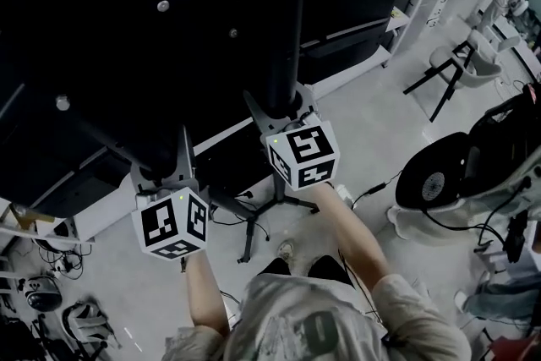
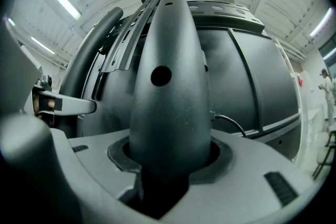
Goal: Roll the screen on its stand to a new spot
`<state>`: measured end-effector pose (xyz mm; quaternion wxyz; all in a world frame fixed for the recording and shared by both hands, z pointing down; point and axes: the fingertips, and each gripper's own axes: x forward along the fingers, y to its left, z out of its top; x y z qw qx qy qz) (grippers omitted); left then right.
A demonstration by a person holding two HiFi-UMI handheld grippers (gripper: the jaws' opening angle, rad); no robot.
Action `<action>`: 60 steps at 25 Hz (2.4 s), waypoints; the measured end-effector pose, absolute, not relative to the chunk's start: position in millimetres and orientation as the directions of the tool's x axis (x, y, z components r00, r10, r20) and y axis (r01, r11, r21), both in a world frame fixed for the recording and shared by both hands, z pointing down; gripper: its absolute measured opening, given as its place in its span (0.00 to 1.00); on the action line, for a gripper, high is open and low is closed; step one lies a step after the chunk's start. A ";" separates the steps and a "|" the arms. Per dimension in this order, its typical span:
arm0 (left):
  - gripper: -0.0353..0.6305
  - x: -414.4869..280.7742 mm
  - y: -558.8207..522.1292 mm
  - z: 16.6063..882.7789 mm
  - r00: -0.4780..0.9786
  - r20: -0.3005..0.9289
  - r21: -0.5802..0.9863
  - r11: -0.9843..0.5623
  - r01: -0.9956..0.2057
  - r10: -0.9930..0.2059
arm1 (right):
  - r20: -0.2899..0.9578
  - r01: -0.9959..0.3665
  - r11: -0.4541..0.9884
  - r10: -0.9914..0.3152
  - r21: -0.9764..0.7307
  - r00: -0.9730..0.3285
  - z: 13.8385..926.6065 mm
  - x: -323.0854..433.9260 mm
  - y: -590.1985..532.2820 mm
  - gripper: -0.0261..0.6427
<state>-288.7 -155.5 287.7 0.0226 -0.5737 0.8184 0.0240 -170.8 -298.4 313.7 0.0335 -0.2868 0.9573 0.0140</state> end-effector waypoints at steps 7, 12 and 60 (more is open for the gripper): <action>0.38 -220.4 -217.5 283.4 -0.335 -0.057 0.017 0.334 -0.942 -0.941 | -0.063 -0.555 0.832 -0.554 0.006 -0.830 310.8 -101.2 -359.1 0.35; 0.38 -175.0 -250.8 280.5 -0.338 -0.060 0.015 0.338 -0.941 -0.939 | -0.063 -0.550 0.835 -0.548 0.008 -0.834 309.6 -56.6 -391.9 0.35; 0.38 171.6 -587.9 282.0 -0.295 -0.061 0.010 0.295 -0.955 -0.954 | -0.076 -0.593 0.805 -0.590 0.010 -0.803 308.3 296.6 -723.8 0.35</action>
